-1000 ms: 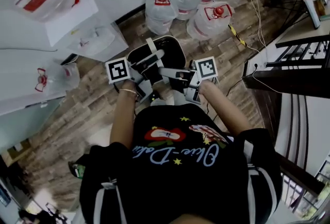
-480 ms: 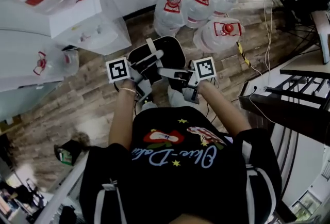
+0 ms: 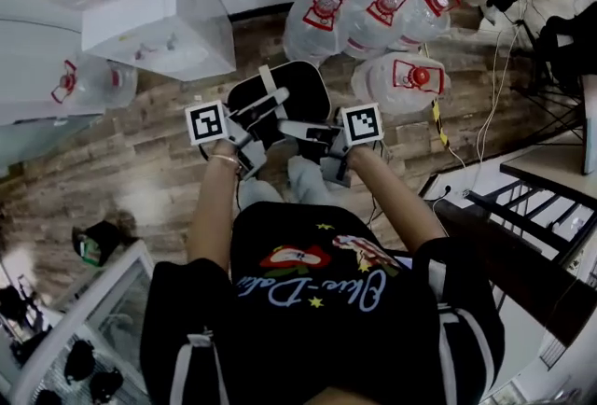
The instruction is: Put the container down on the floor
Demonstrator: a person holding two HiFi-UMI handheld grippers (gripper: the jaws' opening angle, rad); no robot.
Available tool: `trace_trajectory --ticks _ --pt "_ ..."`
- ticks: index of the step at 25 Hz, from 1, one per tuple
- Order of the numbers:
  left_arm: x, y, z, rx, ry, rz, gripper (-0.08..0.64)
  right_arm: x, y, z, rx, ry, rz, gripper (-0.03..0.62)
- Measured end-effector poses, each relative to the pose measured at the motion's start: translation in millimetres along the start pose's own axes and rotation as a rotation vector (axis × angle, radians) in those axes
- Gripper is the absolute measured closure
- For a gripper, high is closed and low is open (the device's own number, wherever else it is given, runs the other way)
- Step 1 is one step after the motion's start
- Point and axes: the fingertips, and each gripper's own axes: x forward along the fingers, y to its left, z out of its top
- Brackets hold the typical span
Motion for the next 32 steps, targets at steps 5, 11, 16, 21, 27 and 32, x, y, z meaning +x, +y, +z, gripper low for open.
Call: trace_trajectory --ticks 5,11,16,21,27,32 --pt "16 23 14 -0.003 -0.034 0.007 0.503 -5 -25 16 0.035 0.021 -0.005 0.505" --pt "29 53 25 -0.025 0.007 0.011 0.503 -3 -57 29 0.068 -0.005 -0.011 0.505" --pt "37 97 31 -0.046 0.06 0.029 0.503 1 -101 34 0.085 -0.029 -0.039 0.508" --pt "41 149 29 -0.054 0.129 0.07 0.503 4 -149 31 0.1 -0.056 -0.069 0.509" --pt "45 203 35 -0.068 0.141 0.099 0.503 8 -201 33 0.113 -0.064 -0.081 0.512" --pt "48 234 41 -0.085 0.135 0.101 0.503 11 -231 36 0.128 -0.079 -0.077 0.512"
